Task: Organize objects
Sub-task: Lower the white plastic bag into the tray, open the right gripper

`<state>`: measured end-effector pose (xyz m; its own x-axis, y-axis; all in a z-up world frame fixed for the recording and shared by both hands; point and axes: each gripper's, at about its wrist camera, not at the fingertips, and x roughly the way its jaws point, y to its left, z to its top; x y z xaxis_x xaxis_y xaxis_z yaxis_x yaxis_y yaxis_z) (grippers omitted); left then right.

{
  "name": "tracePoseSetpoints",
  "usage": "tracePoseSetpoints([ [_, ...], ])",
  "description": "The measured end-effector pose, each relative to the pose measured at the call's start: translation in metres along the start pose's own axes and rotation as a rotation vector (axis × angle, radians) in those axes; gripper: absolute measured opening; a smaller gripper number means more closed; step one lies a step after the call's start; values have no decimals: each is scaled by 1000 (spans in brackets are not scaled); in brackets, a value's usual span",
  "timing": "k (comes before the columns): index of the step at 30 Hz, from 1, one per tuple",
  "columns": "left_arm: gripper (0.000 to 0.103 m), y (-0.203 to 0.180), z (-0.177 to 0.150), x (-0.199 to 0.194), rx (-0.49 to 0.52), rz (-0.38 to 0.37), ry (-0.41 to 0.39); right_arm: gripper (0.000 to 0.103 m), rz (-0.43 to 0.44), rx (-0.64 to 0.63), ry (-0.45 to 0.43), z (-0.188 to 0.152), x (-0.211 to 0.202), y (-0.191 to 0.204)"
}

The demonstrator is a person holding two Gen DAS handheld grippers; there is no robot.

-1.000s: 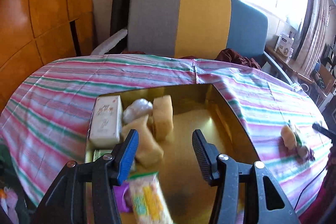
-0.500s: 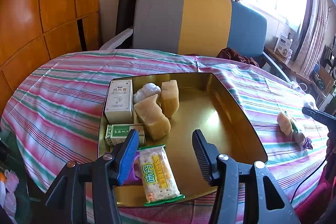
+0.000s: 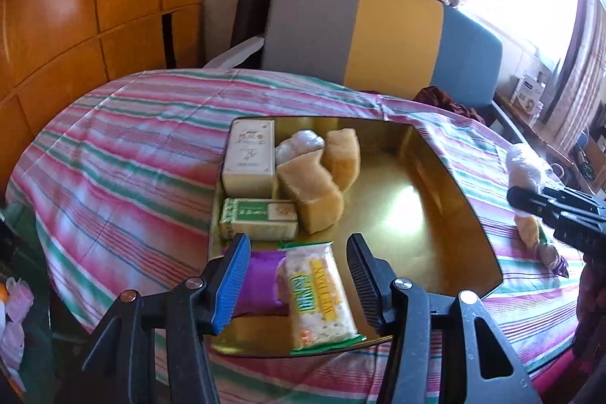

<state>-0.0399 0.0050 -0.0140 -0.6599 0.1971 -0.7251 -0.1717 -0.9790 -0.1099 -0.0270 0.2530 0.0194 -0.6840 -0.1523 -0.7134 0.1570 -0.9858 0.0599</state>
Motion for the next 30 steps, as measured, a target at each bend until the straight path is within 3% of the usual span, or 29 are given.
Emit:
tracePoseSetpoints([
  [9,53,27,-8,3,-67,36,21,37,146,-97,112,-11,51,65],
  [16,54,37,-14,5,-85,47,39,43,270,-189,261,-36,102,114],
  [21,53,36,-16,6,-79,45,42,58,305,-136,273,-42,109,112],
  [28,53,29,-15,1,-58,48,28,61,302,-102,258,-45,95,102],
  [30,54,27,-14,-2,-46,51,18,67,300,-92,243,-42,88,101],
])
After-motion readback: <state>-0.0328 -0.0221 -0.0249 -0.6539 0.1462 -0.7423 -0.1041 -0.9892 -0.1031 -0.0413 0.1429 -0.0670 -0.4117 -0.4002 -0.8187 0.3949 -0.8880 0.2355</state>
